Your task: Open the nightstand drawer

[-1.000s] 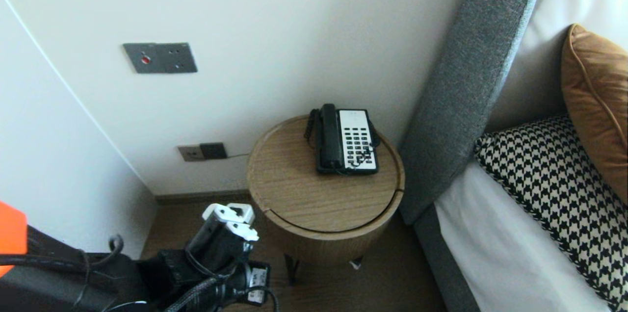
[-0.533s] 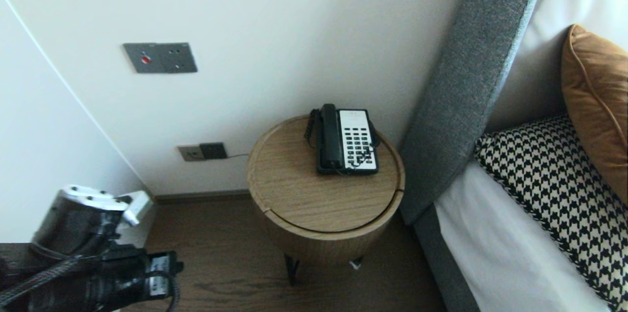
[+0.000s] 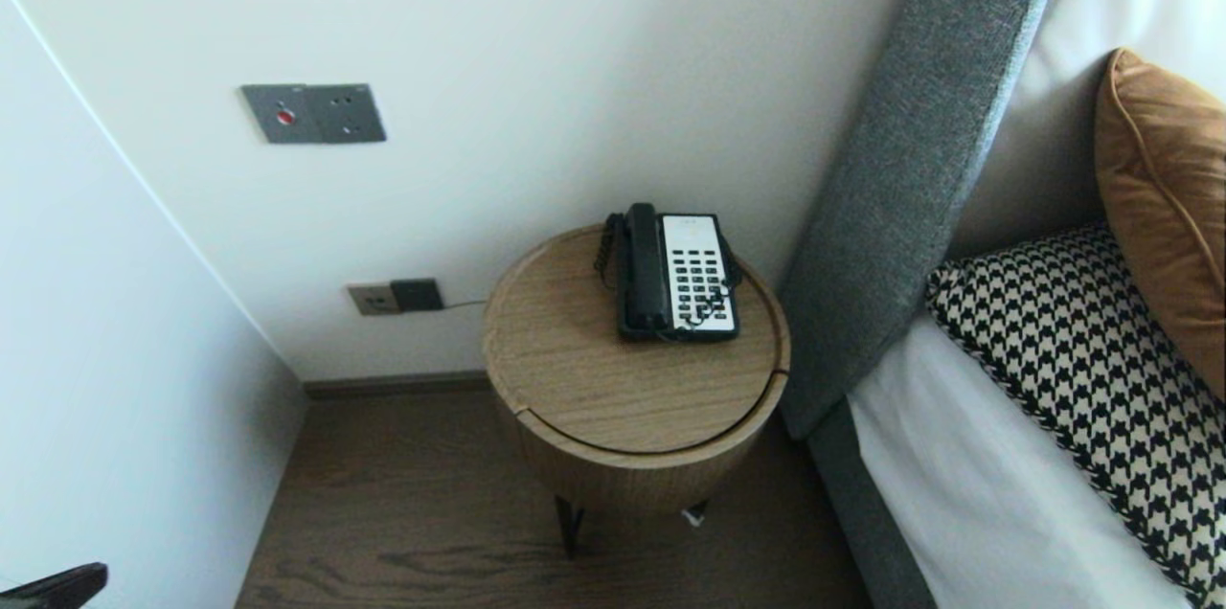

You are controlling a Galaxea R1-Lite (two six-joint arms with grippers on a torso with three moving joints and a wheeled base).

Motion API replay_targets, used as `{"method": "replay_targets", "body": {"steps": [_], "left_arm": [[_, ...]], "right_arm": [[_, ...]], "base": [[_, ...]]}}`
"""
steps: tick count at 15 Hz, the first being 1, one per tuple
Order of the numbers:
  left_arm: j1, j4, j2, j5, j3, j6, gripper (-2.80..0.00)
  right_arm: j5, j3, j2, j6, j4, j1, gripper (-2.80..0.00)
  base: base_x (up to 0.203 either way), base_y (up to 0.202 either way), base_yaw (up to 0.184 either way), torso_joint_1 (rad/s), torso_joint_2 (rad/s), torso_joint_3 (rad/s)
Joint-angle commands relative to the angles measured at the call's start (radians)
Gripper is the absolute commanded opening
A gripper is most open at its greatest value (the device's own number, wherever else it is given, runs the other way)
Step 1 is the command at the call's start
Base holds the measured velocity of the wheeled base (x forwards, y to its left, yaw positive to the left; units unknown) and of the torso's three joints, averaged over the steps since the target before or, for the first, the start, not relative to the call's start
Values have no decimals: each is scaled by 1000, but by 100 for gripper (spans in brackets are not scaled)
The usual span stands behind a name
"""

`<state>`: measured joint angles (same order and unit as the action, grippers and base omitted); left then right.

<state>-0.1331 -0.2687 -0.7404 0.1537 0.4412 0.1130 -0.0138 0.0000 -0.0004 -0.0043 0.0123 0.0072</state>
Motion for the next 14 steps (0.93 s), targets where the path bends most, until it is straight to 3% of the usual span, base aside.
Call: {"method": "replay_targets", "body": {"steps": [1,4,8,11,14], "left_arm": [[18,40,190,74,-52,-80,-280],[33,177,252,87,-158,-120,-280],[80,174,407,72,-244,-180,-280],[170,180,488,2,-285,-220,-280],[170,274,520,15,-286,-276,-280]], "right_arm": [[0,0,-1,0,0,0,-280],[0,0,-1,0,0,0,-280],[0,0,-1,0,0,0,-280],[0,0,-2,0,0,0,-280],[0,0,-1,0,0,0,-280]], "base": [[0,0,0,0,0,0],[0,0,0,0,0,0],[0,0,0,0,0,0],[0,0,0,0,0,0],[0,0,0,0,0,0]]}}
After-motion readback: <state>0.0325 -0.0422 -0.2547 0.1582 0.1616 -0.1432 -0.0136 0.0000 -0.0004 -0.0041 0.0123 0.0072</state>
